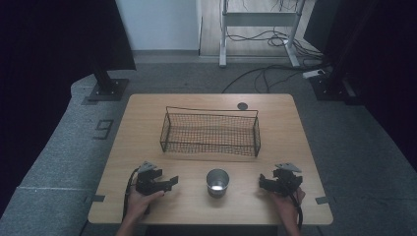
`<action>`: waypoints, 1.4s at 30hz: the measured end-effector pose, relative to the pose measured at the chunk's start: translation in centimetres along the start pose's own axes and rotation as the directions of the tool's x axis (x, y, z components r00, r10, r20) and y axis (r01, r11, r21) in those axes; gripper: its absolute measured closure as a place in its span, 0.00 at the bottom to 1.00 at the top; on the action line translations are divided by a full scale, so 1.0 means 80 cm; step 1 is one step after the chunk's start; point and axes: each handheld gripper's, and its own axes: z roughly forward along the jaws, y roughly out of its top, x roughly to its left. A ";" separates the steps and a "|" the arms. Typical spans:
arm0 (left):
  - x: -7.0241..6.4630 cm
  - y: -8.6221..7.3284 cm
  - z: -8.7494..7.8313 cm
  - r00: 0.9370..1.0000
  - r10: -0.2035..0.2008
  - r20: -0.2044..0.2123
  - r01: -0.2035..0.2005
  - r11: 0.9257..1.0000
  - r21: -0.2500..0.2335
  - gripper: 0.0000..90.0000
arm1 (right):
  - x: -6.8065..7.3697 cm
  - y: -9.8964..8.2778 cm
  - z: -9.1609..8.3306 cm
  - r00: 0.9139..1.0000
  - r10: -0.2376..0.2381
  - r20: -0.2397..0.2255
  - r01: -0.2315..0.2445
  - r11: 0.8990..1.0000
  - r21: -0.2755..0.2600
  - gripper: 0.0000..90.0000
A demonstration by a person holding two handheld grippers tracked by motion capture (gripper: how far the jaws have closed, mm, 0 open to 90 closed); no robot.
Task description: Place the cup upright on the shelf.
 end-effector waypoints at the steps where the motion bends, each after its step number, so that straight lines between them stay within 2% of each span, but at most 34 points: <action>1: 0.001 0.000 0.000 1.000 -0.001 -0.001 0.001 1.000 0.000 0.19 | 0.000 0.000 0.000 1.000 0.000 -0.001 0.000 1.000 0.000 0.00; 26: -0.012 0.004 -0.006 0.999 0.005 0.032 -0.004 1.000 -0.026 0.19 | -0.001 0.000 -0.001 1.000 -0.009 -0.008 0.009 1.000 -0.003 0.00; 42: -0.026 0.011 -0.019 0.998 0.037 0.053 -0.034 0.998 -0.056 0.19 | -0.001 0.000 0.000 1.000 -0.014 -0.015 0.014 1.000 -0.002 0.00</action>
